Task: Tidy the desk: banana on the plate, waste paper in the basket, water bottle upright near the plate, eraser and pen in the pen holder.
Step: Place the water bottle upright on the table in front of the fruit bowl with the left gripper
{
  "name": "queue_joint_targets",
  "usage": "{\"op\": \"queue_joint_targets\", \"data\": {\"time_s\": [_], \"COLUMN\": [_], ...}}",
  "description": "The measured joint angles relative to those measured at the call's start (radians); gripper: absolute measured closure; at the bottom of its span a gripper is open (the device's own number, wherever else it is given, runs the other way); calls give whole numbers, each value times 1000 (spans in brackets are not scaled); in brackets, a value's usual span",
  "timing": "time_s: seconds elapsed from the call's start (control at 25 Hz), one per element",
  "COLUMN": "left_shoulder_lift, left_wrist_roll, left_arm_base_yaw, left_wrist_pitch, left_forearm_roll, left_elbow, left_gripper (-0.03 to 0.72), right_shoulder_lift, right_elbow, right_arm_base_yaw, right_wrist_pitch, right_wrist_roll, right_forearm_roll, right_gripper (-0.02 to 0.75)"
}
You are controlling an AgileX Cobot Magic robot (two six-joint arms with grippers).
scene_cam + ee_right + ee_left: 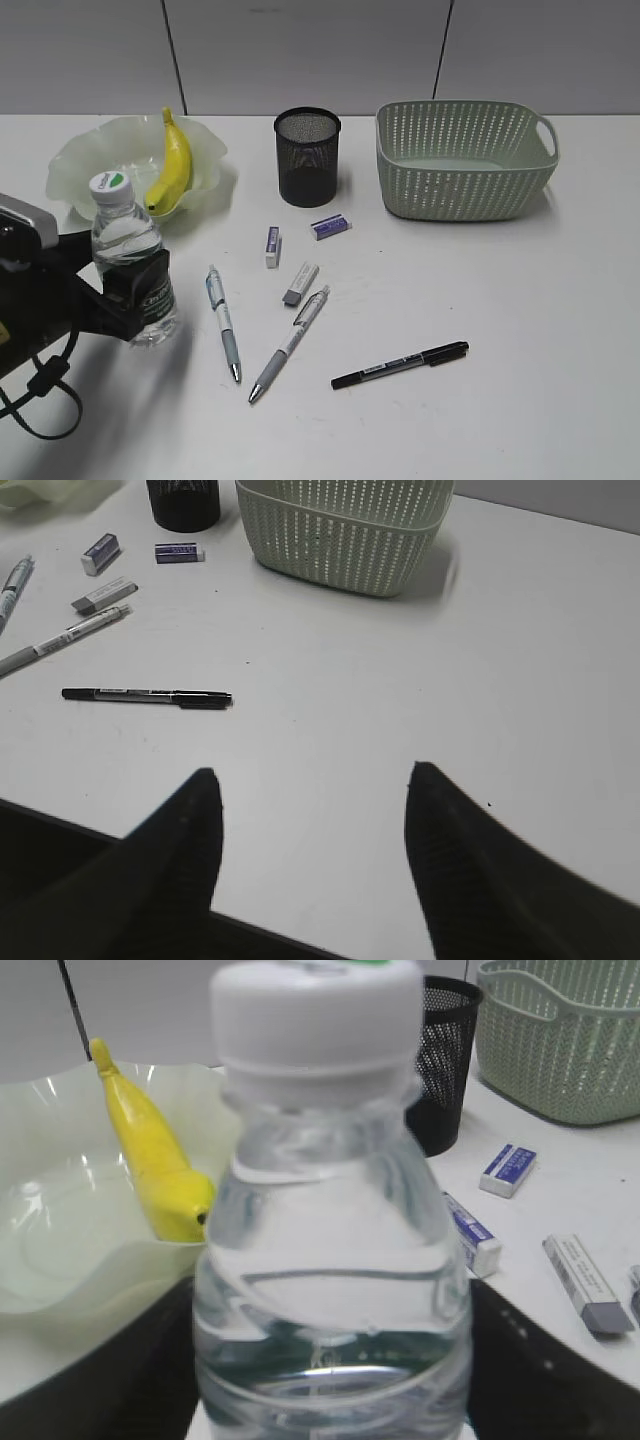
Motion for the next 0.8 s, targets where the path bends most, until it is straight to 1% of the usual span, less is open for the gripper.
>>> {"op": "queue_joint_targets", "data": {"time_s": [0.4,0.6,0.8], "left_shoulder_lift": [-103,-169,-172], "left_wrist_roll": [0,0,0], "left_arm_base_yaw": [0,0,0], "left_wrist_pitch": [97,101,102], "left_forearm_roll": [-9,-14,-14], "left_elbow": [43,44,44], "left_gripper": [138,137,137], "right_shoulder_lift": [0,0,0], "right_elbow": [0,0,0], "right_arm_base_yaw": [0,0,0], "right_wrist_pitch": [0,0,0], "right_wrist_roll": [0,0,0], "right_forearm_roll": [0,0,0], "right_gripper": [274,274,274]}}
